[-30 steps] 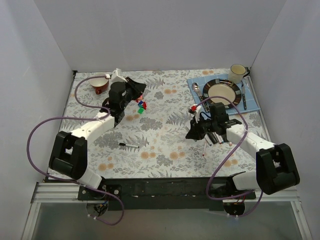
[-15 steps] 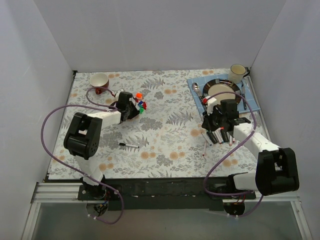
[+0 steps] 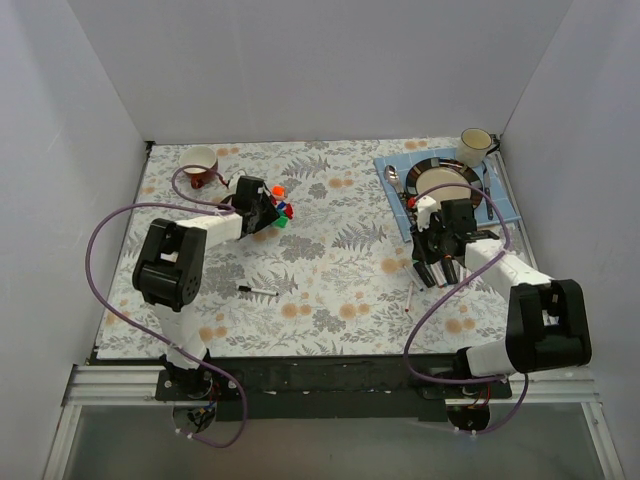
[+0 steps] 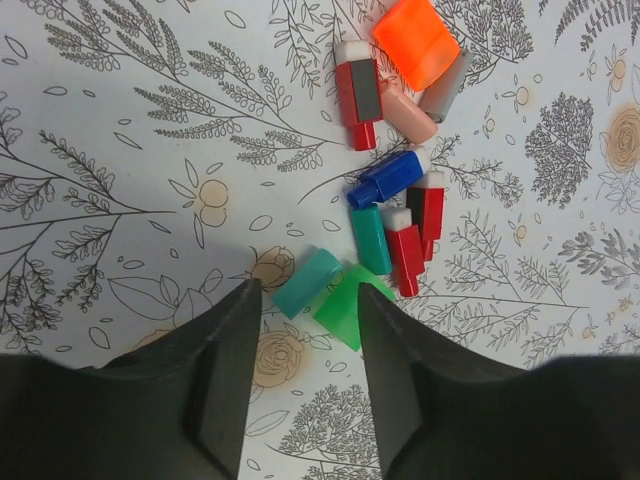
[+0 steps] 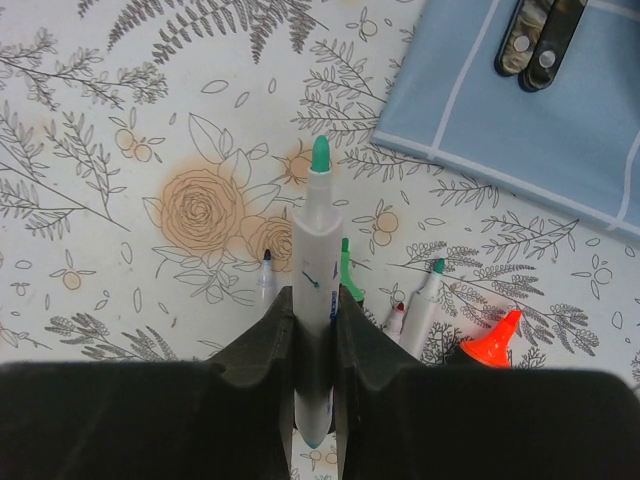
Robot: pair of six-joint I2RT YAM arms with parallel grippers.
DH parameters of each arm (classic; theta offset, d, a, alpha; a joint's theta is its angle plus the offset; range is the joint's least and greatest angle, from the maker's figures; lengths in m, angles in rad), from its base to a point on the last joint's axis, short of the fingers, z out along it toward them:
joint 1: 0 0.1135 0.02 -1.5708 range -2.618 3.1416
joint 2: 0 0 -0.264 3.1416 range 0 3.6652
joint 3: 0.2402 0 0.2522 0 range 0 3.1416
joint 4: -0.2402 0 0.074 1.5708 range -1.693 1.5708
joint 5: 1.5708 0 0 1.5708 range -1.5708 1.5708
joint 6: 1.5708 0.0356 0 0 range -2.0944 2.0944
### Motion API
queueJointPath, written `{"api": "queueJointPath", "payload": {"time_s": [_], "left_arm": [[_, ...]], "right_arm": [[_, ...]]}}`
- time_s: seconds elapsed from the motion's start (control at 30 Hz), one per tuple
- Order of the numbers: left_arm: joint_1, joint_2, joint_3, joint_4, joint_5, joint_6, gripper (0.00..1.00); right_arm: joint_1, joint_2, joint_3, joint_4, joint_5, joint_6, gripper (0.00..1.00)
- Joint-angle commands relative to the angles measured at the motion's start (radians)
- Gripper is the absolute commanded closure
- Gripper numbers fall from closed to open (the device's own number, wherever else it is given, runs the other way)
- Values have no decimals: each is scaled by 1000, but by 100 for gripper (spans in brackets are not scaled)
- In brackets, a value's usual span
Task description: Open the pen caps
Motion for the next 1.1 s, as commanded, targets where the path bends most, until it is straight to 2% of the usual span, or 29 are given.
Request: {"api": "queueJointPath", "payload": {"time_s": [0.0,0.1,0.17,0.37,0.53,0.6,0.73,0.87,0.9,1.0,1.03,1.07], "left_arm": [[13,-37,24,-8,-31,9,54],[13,-75,23,-10,-31,20,49],[13,-122,15,-11,-22,24,42],[13,-324,-60,24,108,38,29],[13,-493,-175,28,209,0,21],[15,-579,-242,22,234,-23,17],[15,-733,-391,-16,277,-94,16],[15,-883,-506,-135,214,-227,16],[13,-906,-529,-201,193,-302,16],[12,-983,-529,-350,105,-408,38],[12,-991,-510,-381,95,-459,57],[9,-989,-496,-419,81,-485,68]], "right_arm": [[-21,46,56,-27,46,-27,98],[-30,77,67,-49,67,-39,95],[-40,86,76,-61,67,-46,92],[-67,91,79,-103,52,-66,68],[-81,77,79,-115,32,-72,57],[-83,67,84,-126,20,-81,56],[-83,16,88,-153,-51,-137,55],[-83,-79,76,-169,-174,-207,53],[-83,-90,71,-166,-206,-214,53],[-83,-105,65,-164,-223,-222,52],[-83,-104,67,-164,-223,-224,52],[-83,-96,71,-169,-223,-224,52]]}}
